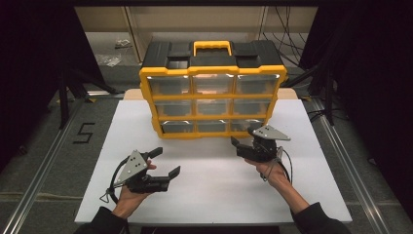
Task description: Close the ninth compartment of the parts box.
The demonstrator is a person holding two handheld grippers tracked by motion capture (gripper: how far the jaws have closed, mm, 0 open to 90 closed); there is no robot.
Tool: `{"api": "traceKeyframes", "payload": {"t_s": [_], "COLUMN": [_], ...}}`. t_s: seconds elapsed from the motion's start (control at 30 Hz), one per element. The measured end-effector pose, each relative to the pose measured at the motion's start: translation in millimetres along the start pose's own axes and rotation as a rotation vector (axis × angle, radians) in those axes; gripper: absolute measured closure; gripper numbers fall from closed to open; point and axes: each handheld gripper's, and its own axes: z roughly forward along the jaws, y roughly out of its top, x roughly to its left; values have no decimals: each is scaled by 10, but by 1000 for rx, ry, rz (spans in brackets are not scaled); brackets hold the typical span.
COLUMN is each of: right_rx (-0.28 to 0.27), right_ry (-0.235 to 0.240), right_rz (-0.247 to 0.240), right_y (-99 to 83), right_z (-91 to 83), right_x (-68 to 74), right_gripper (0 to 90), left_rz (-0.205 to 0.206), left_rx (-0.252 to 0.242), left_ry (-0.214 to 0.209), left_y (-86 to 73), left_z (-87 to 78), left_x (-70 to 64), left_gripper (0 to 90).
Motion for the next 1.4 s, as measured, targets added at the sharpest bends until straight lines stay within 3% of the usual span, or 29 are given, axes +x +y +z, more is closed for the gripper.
{"api": "traceKeyframes", "payload": {"t_s": [0.5,0.83,1.4], "right_rx": [-68,-74,-100], "right_ry": [33,58,61], "right_rz": [-9,-20,-44], "right_y": [27,-3,-74], "right_z": [-265,-360,-550], "right_x": [163,227,280], "right_gripper": [242,227,213], "left_rz": [5,6,4], "left_rx": [3,3,2], "left_ry": [0,-1,-3], "left_y": [0,0,0], "left_z": [-1,-1,0], "left_x": [-3,-5,-7], "left_gripper": [129,130,129]}}
